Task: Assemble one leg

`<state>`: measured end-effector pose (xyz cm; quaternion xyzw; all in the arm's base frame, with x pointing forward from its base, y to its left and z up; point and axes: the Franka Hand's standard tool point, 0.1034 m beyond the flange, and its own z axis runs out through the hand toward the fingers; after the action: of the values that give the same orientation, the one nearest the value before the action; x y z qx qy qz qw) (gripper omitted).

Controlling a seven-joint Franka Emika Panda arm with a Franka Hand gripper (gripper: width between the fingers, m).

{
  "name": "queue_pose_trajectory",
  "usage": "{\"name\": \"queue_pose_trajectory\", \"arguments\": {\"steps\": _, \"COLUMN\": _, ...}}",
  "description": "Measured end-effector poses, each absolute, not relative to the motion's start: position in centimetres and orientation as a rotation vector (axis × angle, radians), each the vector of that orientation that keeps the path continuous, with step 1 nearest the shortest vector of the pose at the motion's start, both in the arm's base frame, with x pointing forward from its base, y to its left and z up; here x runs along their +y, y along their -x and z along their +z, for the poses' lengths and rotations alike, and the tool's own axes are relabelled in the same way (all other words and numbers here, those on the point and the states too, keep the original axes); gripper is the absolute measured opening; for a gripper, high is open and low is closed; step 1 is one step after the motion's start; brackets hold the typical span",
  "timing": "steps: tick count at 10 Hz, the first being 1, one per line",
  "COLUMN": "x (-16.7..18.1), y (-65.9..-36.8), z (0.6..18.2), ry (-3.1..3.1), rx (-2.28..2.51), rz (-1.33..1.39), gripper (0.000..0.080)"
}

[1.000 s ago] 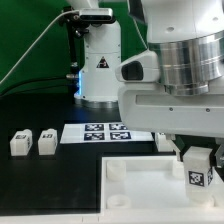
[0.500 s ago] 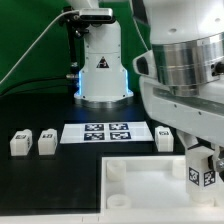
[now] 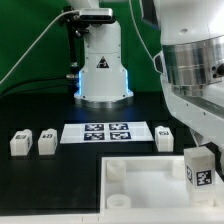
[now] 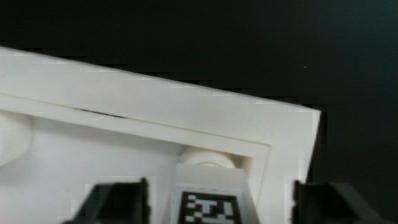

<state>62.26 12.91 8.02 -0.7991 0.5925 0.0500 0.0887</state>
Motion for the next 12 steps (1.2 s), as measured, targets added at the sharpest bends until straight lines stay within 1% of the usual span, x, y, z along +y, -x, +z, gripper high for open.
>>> {"name": "queue_pose_trajectory", "arguments": {"steps": 1, "x": 12.46, "y": -62.35, "z": 8.02, "ry": 2.486, "rx": 1.597, "rz": 0.128, "gripper": 0.0575}}
{"name": "queue_pose_trajectory", "arguments": {"steps": 2, "x": 12.17, "y": -62.41, "z": 8.02, "ry": 2.610, "rx": 1.379, "rz": 0.101, "gripper": 0.0575}}
{"name": "queue_pose_trajectory", "arguments": {"steps": 3, "x": 12.08, "y": -62.46, "z": 8.01, "ry": 2.685, "rx": 1.213, "rz": 0.075, "gripper": 0.0636}}
{"name": "queue_pose_trajectory", "arguments": {"steps": 7, "x": 11.72, "y": -62.49, "z": 7.81, "ry": 2.849, "rx": 0.739, "rz": 0.005, "gripper": 0.0649}}
{"name": "queue_pose_trajectory", "arguments": {"steps": 9, "x": 11.59, "y": -62.58, "z": 7.98, "ry": 3.011, "rx": 0.253, "rz": -0.045, "gripper": 0.0649}}
{"name": "queue_pose_trajectory", "arguments": {"steps": 10, "x": 11.91, "y": -62.55, "z": 8.01, "ry": 3.048, "rx": 0.110, "rz": -0.060, "gripper": 0.0649}}
{"name": "queue_pose_trajectory", "arguments": {"steps": 11, "x": 11.72, "y": -62.56, "z": 7.93, "ry": 3.050, "rx": 0.012, "rz": -0.065, "gripper": 0.0649}}
{"name": "queue_pose_trajectory", "arguments": {"steps": 12, "x": 11.67, "y": -62.56, "z": 7.92, "ry": 3.048, "rx": 0.053, "rz": -0.062, "gripper": 0.0649}}
